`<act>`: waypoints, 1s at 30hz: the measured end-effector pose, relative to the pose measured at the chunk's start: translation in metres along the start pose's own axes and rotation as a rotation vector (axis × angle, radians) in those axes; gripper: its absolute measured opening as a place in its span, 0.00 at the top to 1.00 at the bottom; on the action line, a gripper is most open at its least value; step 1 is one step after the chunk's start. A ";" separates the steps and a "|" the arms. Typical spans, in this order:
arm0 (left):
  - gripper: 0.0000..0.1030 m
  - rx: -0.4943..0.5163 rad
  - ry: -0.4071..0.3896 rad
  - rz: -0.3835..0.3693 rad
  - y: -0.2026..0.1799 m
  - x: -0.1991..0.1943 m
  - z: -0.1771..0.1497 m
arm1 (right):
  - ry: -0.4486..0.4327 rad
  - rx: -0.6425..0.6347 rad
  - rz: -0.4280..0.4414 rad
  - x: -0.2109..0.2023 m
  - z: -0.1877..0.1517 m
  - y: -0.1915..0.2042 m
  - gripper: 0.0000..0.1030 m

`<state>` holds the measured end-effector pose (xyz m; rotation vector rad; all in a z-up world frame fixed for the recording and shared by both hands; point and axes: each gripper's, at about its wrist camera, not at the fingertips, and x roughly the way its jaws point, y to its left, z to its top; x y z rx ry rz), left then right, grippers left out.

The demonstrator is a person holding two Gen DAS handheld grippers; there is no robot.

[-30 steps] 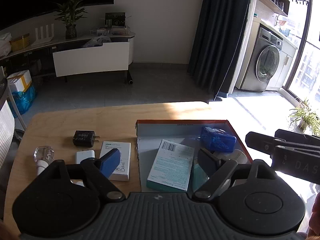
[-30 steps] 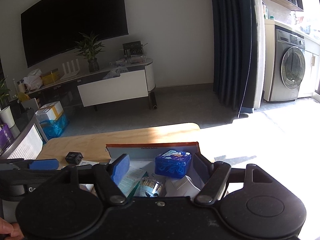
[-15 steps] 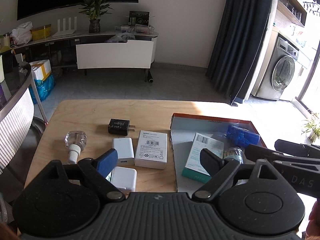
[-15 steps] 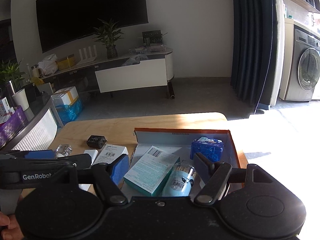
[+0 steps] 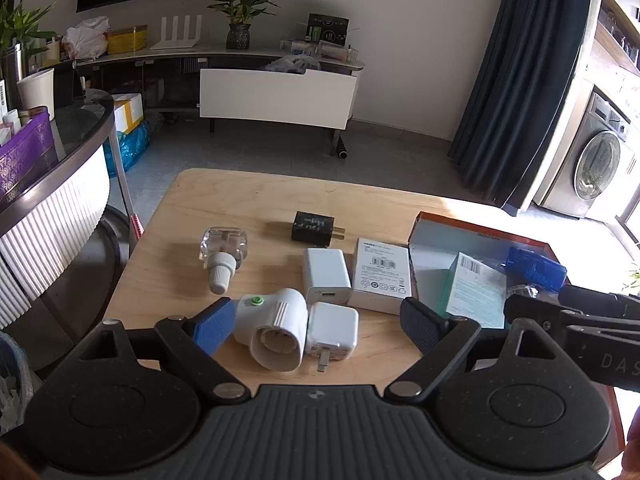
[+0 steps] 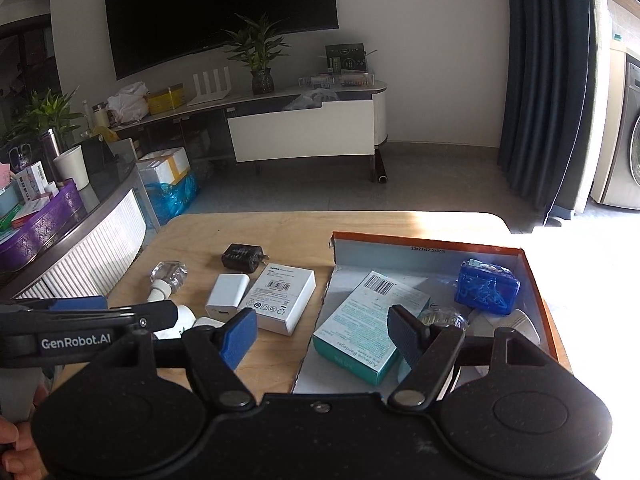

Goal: Organize rigid objects
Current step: 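Reach and grasp the white socket adapter with green button using the left gripper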

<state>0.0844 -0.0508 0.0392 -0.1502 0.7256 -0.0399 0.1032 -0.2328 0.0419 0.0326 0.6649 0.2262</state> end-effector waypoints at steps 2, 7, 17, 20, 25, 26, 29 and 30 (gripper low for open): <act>0.11 -0.016 0.015 0.020 0.010 0.004 -0.005 | 0.009 -0.003 0.007 0.002 -0.002 0.003 0.17; 0.11 -0.037 0.040 0.054 0.030 0.014 -0.014 | 0.028 -0.005 0.025 0.006 -0.009 0.007 0.17; 0.08 -0.031 0.060 0.076 0.044 0.045 -0.015 | 0.050 0.006 0.033 0.011 -0.016 0.007 0.17; 0.08 -0.020 0.055 0.079 0.044 0.052 -0.016 | 0.053 0.009 0.033 0.013 -0.017 0.006 0.17; 0.08 -0.032 0.044 0.065 0.045 0.063 -0.015 | 0.056 0.011 0.034 0.016 -0.016 0.004 0.17; 0.08 -0.031 0.043 0.061 0.045 0.066 -0.015 | 0.057 0.011 0.036 0.017 -0.017 0.004 0.17; 0.08 -0.039 0.035 0.061 0.045 0.072 -0.015 | 0.064 0.006 0.038 0.020 -0.018 0.005 0.17; 0.08 -0.043 0.031 0.061 0.045 0.073 -0.016 | 0.067 0.004 0.039 0.021 -0.018 0.005 0.17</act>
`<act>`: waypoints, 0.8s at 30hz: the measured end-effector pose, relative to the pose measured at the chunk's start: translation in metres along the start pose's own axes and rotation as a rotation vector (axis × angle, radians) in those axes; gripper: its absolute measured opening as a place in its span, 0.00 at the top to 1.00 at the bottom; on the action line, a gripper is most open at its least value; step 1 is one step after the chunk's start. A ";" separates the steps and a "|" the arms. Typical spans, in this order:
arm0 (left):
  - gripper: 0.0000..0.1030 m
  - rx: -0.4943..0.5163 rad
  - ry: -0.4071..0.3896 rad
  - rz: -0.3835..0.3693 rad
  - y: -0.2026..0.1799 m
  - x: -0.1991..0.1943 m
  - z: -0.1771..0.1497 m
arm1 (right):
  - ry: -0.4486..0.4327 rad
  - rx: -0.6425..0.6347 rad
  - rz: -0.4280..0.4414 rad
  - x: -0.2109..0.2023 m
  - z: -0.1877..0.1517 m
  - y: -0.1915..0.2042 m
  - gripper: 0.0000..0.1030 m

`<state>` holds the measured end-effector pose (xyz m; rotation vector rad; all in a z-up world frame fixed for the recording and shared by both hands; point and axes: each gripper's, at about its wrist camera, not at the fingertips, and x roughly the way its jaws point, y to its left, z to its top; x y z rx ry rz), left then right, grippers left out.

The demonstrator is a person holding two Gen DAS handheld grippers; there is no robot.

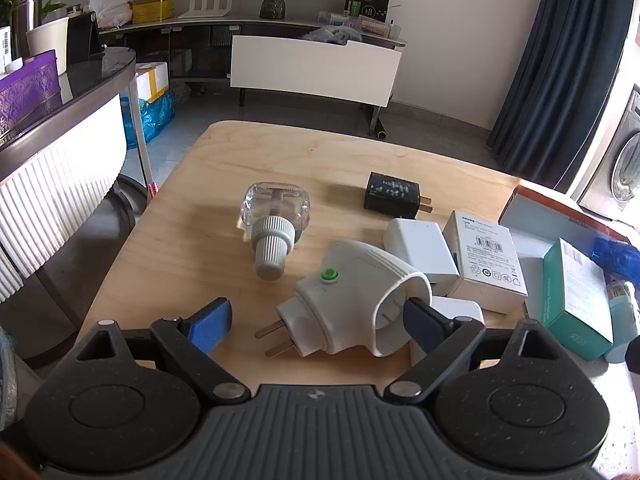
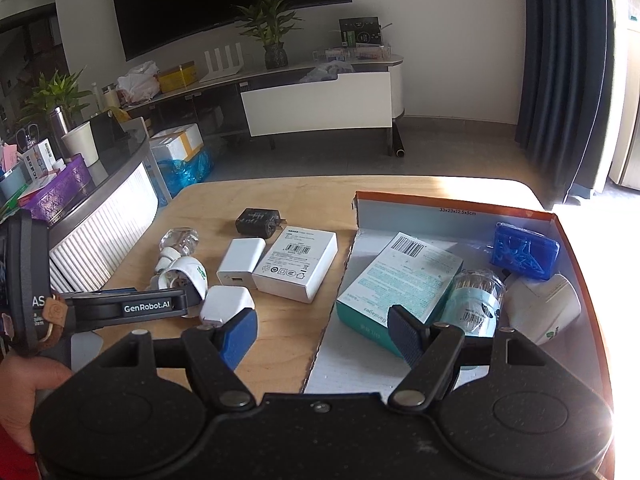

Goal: Organize rigid objects
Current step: 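Reach and grasp the white socket adapter with green button using the left gripper, then grasp the tall white box with the right gripper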

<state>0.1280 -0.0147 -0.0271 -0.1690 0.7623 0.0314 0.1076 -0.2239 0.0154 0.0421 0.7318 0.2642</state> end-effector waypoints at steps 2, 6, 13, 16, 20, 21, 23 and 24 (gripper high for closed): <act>0.09 -0.011 0.001 -0.005 0.001 0.003 0.001 | 0.006 0.000 0.000 0.002 0.000 0.000 0.17; 0.08 -0.001 -0.030 -0.057 0.000 -0.002 -0.002 | 0.012 0.006 -0.005 0.005 -0.001 -0.003 0.17; 0.34 0.029 -0.056 -0.067 -0.001 0.005 -0.003 | 0.022 0.007 -0.005 0.010 -0.002 -0.004 0.17; 0.48 0.037 -0.055 -0.094 -0.001 0.003 -0.003 | 0.024 0.012 -0.009 0.010 -0.002 -0.005 0.17; 0.49 0.059 -0.076 -0.087 -0.002 -0.003 -0.009 | 0.027 0.014 -0.004 0.012 -0.002 -0.005 0.17; 0.49 0.047 -0.075 -0.098 0.000 -0.006 -0.009 | 0.028 0.011 0.001 0.013 -0.002 -0.005 0.17; 0.49 0.044 -0.086 -0.102 0.001 -0.014 -0.010 | 0.030 0.004 0.009 0.015 -0.001 -0.002 0.17; 0.49 0.047 -0.091 -0.100 0.001 -0.018 -0.010 | 0.033 0.006 0.017 0.017 0.000 -0.001 0.17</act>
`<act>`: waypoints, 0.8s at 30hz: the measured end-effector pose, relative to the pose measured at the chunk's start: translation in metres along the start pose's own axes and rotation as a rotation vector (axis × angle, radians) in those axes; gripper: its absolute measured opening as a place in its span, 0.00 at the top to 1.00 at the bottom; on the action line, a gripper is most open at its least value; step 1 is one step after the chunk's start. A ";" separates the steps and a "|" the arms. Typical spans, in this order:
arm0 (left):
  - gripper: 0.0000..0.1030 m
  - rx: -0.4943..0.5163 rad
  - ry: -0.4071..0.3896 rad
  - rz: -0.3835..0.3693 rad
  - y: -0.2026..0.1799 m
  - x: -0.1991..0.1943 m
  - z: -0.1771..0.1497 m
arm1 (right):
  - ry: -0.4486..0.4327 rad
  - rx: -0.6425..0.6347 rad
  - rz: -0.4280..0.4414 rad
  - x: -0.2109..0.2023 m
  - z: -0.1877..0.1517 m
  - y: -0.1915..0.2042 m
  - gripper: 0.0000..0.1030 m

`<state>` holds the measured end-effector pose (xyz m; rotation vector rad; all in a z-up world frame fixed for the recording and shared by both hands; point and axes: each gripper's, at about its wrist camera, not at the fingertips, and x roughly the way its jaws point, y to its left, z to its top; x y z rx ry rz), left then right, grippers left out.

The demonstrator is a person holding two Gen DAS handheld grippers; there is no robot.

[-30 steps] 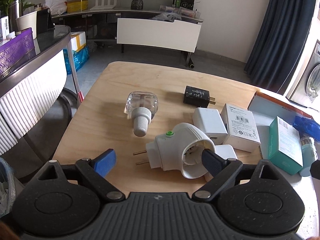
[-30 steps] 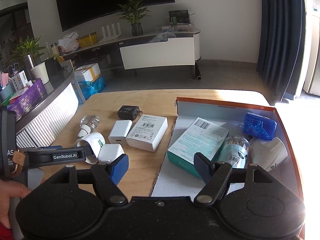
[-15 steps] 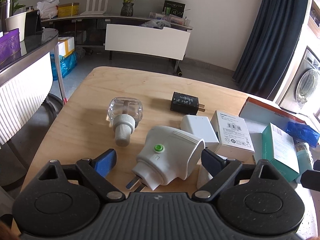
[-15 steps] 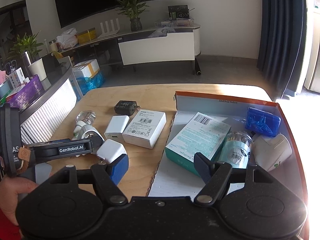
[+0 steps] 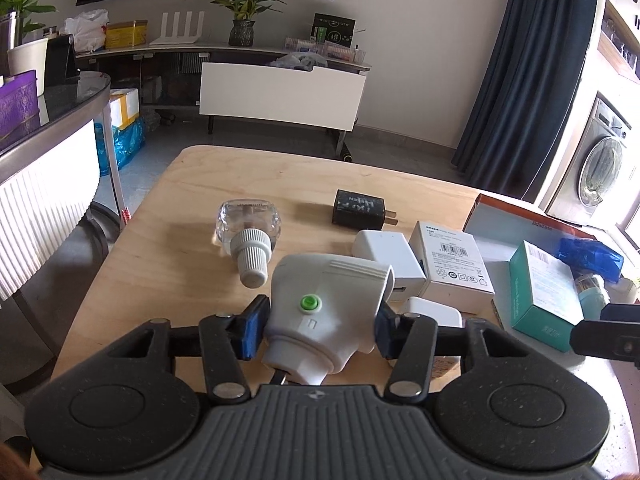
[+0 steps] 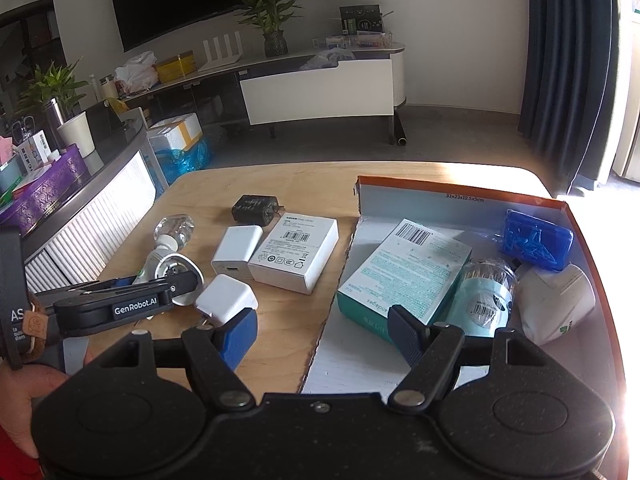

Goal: Organize rigid objects
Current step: 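Grasp the tall white box with the right gripper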

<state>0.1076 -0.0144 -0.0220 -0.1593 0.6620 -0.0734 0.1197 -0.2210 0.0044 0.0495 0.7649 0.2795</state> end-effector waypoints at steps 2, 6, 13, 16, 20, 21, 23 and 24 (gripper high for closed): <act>0.49 -0.002 -0.006 0.001 0.000 -0.007 0.001 | 0.003 0.004 0.022 0.004 0.004 0.003 0.17; 0.48 -0.036 -0.016 0.010 0.006 -0.019 0.006 | 0.010 0.018 0.051 0.022 0.016 0.013 0.17; 0.48 -0.074 -0.043 0.020 0.018 -0.032 0.007 | 0.047 0.077 -0.011 0.075 0.044 0.025 0.17; 0.48 -0.082 -0.047 0.020 0.021 -0.034 0.006 | 0.078 0.094 -0.055 0.099 0.051 0.026 0.17; 0.48 -0.086 -0.051 0.011 0.024 -0.035 0.005 | 0.093 0.086 -0.100 0.123 0.055 0.031 0.16; 0.48 -0.083 -0.054 0.011 0.025 -0.035 0.005 | 0.092 0.086 -0.106 0.126 0.057 0.032 0.16; 0.48 -0.084 -0.054 0.009 0.026 -0.035 0.005 | 0.102 0.077 -0.115 0.132 0.059 0.034 0.14; 0.48 -0.088 -0.053 0.006 0.027 -0.035 0.005 | 0.119 0.080 -0.113 0.136 0.061 0.033 0.14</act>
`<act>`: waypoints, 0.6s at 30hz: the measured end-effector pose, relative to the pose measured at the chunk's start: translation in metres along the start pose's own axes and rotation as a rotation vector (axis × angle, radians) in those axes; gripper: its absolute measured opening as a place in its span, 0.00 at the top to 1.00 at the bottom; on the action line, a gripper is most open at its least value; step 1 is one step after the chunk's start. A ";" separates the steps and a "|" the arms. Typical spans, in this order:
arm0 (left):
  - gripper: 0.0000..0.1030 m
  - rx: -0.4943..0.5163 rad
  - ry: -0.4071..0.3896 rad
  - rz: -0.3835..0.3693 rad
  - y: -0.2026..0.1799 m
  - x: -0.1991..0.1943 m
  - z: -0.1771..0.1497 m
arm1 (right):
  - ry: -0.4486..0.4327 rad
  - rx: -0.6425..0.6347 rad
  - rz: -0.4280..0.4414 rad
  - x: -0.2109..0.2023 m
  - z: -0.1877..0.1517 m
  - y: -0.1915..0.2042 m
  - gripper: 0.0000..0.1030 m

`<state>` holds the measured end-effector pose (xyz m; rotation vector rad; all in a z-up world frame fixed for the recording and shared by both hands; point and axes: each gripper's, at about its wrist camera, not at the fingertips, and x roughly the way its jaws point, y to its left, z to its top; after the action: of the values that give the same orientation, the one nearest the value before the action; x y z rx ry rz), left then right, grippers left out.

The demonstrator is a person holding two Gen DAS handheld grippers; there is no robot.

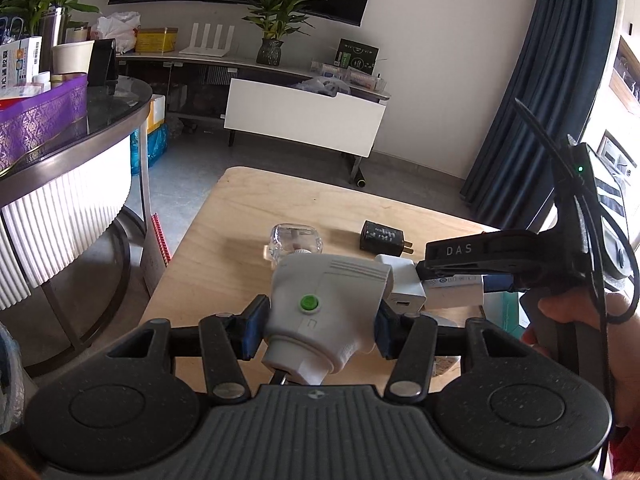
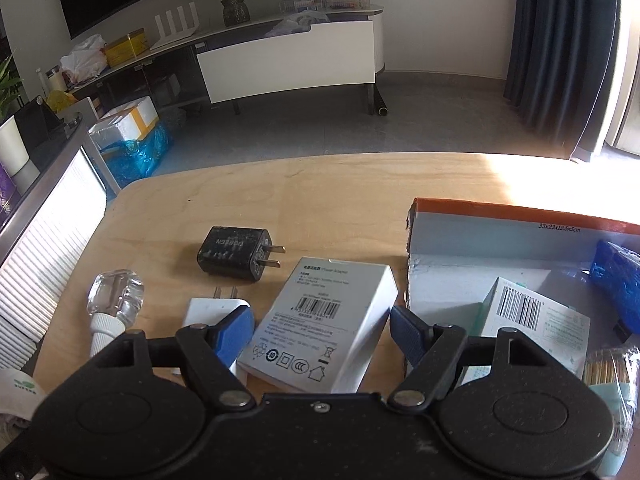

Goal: Organize rigid objects
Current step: 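Grasp the tall white box with the right gripper, then carry the white adapter and tall white box over the cardboard box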

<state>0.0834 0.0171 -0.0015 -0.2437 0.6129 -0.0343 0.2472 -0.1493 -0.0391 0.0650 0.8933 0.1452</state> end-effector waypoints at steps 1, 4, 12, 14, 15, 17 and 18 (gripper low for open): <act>0.48 -0.003 -0.002 -0.001 0.001 -0.001 -0.001 | 0.026 0.007 -0.015 0.005 -0.001 -0.001 0.14; 0.48 -0.008 -0.001 0.003 0.003 -0.001 -0.002 | 0.006 -0.051 -0.050 0.006 -0.007 0.002 0.18; 0.48 -0.023 -0.009 0.010 0.002 -0.007 -0.001 | -0.028 -0.107 0.029 -0.016 -0.020 0.004 0.69; 0.48 -0.023 -0.010 0.011 0.001 -0.008 -0.001 | -0.039 -0.087 0.085 -0.028 -0.025 -0.001 0.69; 0.48 -0.023 -0.011 0.011 0.001 -0.008 -0.001 | -0.053 -0.087 0.098 -0.036 -0.028 -0.002 0.69; 0.48 -0.024 -0.012 0.009 -0.001 -0.010 -0.001 | -0.066 -0.099 0.121 -0.050 -0.034 -0.004 0.69; 0.48 -0.025 -0.014 0.004 -0.002 -0.011 -0.001 | -0.075 -0.108 0.128 -0.058 -0.037 -0.004 0.69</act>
<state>0.0744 0.0157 0.0044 -0.2666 0.6004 -0.0207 0.1830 -0.1618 -0.0183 0.0270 0.8053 0.3078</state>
